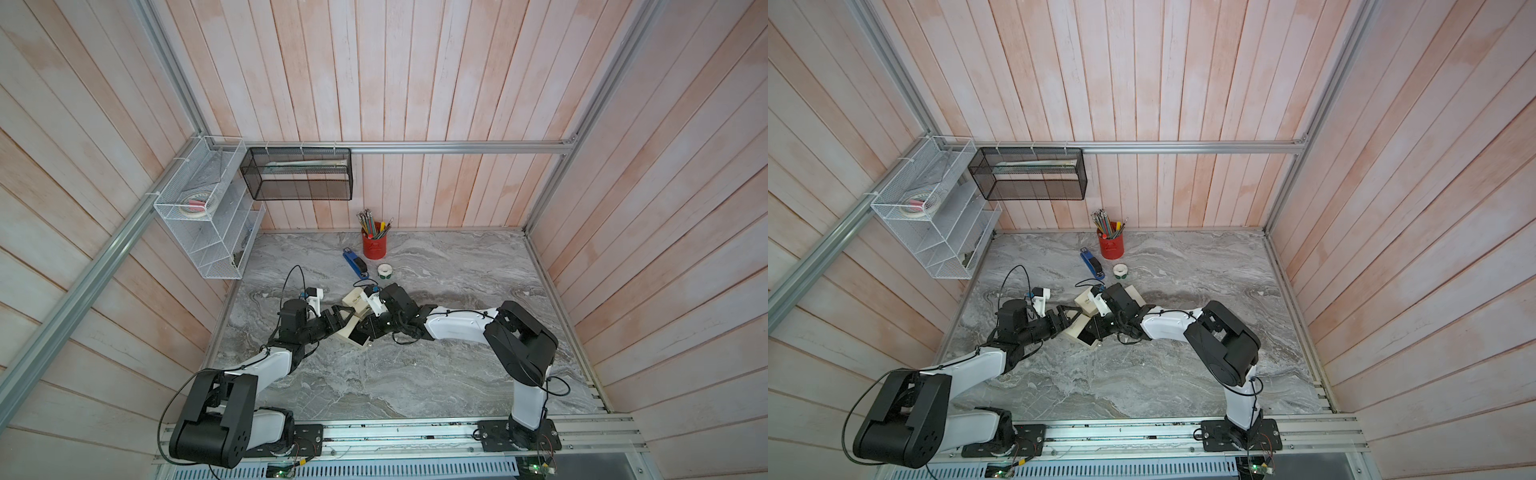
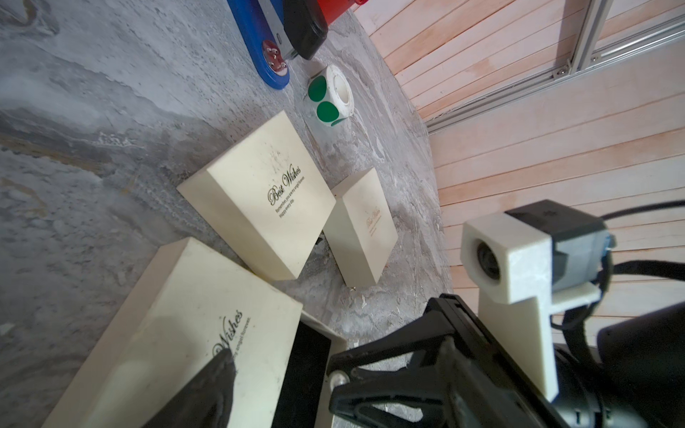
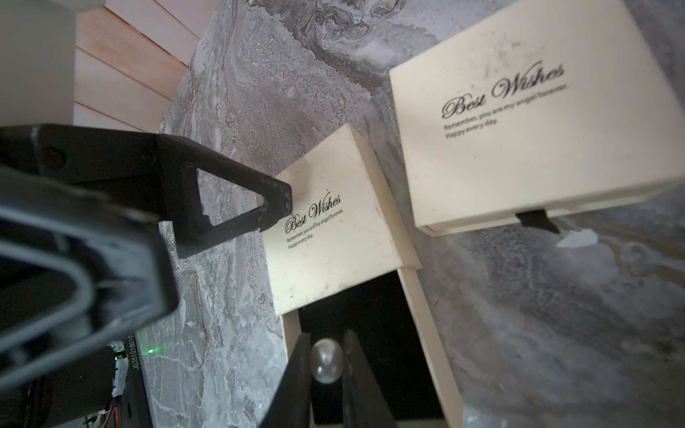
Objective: Place the earrings into the drawer-style jewelry box
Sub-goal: Insert the earring into the inner lining.
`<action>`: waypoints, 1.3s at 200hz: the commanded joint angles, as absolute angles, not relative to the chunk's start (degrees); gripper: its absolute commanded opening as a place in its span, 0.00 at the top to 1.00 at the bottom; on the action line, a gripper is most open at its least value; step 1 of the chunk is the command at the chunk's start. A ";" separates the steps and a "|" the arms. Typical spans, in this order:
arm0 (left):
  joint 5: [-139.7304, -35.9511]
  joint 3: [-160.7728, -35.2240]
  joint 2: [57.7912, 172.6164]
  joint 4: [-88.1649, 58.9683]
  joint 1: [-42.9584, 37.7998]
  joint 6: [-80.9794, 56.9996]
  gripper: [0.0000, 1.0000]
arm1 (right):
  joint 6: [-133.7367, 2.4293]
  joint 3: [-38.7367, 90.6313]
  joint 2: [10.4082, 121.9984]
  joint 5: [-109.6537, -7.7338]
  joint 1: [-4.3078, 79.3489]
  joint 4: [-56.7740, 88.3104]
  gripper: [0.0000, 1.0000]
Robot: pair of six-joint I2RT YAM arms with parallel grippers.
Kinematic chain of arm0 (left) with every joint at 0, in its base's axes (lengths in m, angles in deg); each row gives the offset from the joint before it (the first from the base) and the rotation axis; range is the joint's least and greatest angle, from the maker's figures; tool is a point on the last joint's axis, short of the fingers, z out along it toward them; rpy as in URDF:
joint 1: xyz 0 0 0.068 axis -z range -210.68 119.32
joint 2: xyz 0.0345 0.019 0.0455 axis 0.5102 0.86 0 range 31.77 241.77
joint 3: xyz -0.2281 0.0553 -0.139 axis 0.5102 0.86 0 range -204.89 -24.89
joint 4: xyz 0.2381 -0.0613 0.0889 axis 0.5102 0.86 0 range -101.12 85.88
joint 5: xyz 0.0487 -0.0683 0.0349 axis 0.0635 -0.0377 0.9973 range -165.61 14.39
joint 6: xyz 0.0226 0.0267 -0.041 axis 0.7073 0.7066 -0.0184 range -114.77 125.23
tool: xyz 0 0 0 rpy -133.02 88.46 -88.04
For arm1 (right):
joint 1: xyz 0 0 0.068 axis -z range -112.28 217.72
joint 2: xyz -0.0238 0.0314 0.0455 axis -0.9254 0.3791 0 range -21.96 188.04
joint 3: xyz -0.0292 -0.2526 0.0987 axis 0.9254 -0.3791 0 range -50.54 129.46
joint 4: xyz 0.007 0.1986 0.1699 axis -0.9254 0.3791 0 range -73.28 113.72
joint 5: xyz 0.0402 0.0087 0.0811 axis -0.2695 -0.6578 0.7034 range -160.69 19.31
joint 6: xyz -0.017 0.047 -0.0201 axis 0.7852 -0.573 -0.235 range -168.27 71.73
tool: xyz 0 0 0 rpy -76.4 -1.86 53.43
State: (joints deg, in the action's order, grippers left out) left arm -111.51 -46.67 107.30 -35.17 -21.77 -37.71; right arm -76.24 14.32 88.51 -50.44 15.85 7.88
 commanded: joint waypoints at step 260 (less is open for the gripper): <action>-111.28 -46.17 112.68 -36.08 -21.97 -36.96 0.14 | -77.10 17.72 94.30 -51.36 15.60 7.54 0.97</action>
State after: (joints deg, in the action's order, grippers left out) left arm -112.69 -46.57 111.28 -37.84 -21.77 -37.86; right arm -76.78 16.94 92.71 -50.49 15.85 7.18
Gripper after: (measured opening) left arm 0.857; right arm 0.151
